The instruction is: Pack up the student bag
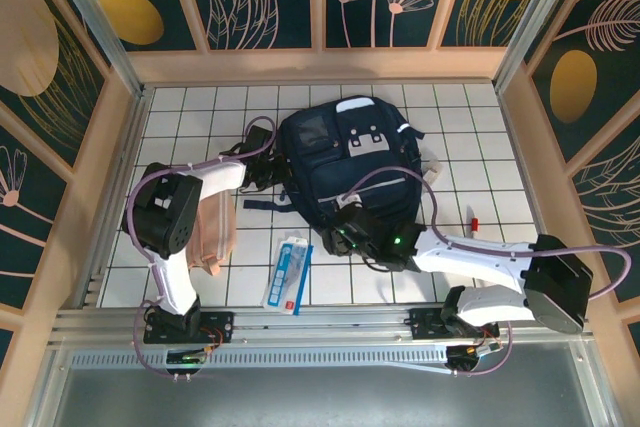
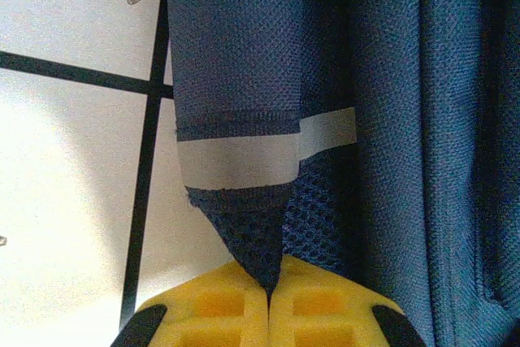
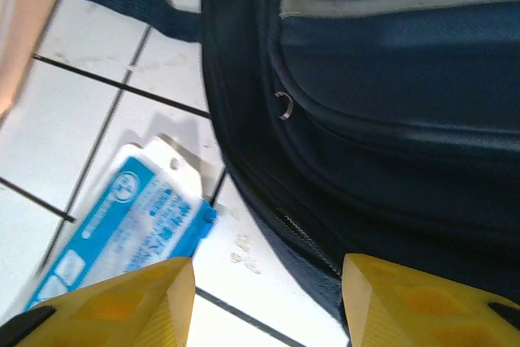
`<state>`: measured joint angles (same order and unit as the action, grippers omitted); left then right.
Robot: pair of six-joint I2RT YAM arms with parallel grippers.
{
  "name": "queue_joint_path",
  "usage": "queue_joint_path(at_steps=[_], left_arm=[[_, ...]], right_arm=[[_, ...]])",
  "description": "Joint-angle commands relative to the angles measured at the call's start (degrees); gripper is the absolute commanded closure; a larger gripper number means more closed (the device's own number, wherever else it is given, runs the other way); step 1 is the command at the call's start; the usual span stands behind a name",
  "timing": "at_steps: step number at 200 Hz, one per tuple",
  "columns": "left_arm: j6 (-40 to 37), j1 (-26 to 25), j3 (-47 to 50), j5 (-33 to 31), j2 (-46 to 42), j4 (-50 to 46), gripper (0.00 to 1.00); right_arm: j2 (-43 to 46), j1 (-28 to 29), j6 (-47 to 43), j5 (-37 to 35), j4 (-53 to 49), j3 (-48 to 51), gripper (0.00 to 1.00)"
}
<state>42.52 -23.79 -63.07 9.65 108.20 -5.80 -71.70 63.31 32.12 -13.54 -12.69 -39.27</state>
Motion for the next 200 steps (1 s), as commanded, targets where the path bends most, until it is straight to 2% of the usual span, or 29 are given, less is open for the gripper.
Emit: queue_joint_path(at_steps=[1,28,47,64,90,105,127,158,181,200], left_arm=[[1.2,0.2,1.5,-2.8,-3.5,-0.2,1.0],[4.1,0.2,4.9,-1.9,-8.8,0.9,1.0],[8.9,0.2,8.5,1.8,-11.6,5.0,1.0],[12.9,0.2,10.9,2.8,-13.0,6.9,1.0],[17.9,-0.2,14.0,2.6,-16.2,10.0,1.0],[20.0,-0.8,14.1,1.8,-17.6,9.5,1.0],[25.0,-2.2,14.0,1.6,-19.3,9.4,1.0],[33.2,-3.5,11.7,-0.4,-20.0,4.0,1.0],[37.6,-3.8,11.6,3.3,-20.3,4.9,1.0],[42.0,-4.3,12.7,6.8,-21.0,8.4,1.0]], right_arm=[[-1.4,1.1,0.5,-5.4,1.7,2.5,0.48],[-4.4,1.0,-0.4,-5.8,3.0,4.2,0.49],[-6.6,0.4,1.9,-13.8,2.1,4.0,0.5],[-7.9,-3.4,2.2,-17.1,3.7,3.5,0.5],[-9.1,-13.1,-3.0,-11.9,12.2,3.0,0.5],[-9.7,-15.5,-5.9,-8.4,13.7,0.6,0.51],[-10.1,-15.3,-8.8,-5.5,9.5,-5.4,0.5],[-7.0,-13.6,-3.6,0.2,1.5,-8.4,0.48],[-4.5,-7.3,1.2,1.4,-1.6,-8.8,0.47],[-6.6,-3.1,6.3,4.2,-2.6,-11.6,0.46]])
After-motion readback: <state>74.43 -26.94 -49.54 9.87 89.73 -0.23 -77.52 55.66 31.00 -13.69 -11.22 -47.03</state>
